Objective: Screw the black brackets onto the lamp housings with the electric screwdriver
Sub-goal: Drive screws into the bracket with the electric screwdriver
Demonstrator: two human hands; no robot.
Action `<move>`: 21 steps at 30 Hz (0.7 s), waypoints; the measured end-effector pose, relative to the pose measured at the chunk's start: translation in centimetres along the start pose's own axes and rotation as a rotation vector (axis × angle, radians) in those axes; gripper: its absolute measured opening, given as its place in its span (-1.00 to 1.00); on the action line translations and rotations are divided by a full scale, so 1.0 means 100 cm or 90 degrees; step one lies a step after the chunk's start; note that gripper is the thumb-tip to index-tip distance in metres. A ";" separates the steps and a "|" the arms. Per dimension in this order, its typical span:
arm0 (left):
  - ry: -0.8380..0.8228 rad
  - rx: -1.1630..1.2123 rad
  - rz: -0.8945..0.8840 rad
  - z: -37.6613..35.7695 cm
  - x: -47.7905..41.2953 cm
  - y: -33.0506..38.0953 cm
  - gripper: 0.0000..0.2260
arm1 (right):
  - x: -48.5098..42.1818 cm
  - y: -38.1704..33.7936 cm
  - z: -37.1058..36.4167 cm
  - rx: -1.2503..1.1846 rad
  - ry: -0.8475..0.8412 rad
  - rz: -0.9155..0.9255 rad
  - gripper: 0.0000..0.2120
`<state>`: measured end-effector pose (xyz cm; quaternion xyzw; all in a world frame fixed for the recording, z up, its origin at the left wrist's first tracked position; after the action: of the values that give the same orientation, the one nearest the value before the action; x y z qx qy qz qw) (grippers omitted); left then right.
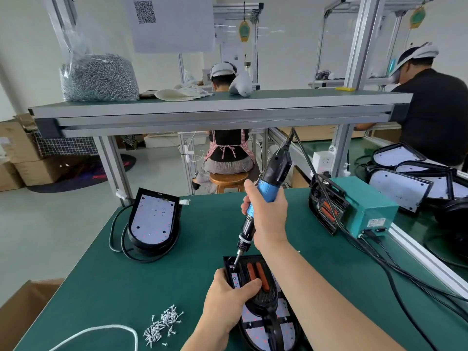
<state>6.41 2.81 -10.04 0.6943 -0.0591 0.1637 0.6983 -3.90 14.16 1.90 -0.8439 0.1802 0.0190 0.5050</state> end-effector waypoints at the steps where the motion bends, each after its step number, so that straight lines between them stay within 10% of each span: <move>1: 0.001 0.001 0.001 0.000 0.000 0.000 -0.46 | 0.001 0.000 -0.001 0.006 -0.007 0.002 -0.78; 21: -0.008 -0.018 -0.012 0.002 -0.001 0.003 -0.65 | 0.013 0.000 -0.019 0.069 -0.131 0.055 -0.84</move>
<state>6.28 2.57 -9.79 0.6859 -0.0592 0.1518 0.7092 -2.97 12.13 2.55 -0.8004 0.1644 0.1176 0.5644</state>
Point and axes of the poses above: each hand's wrist, its own x-axis away from the middle knuckle, its own z-axis out of the back of the hand, y = z × x, the point moved 6 cm from there along -x, towards the middle knuckle, and after that the axes turned 2 degrees about x, right-handed, at the moved point
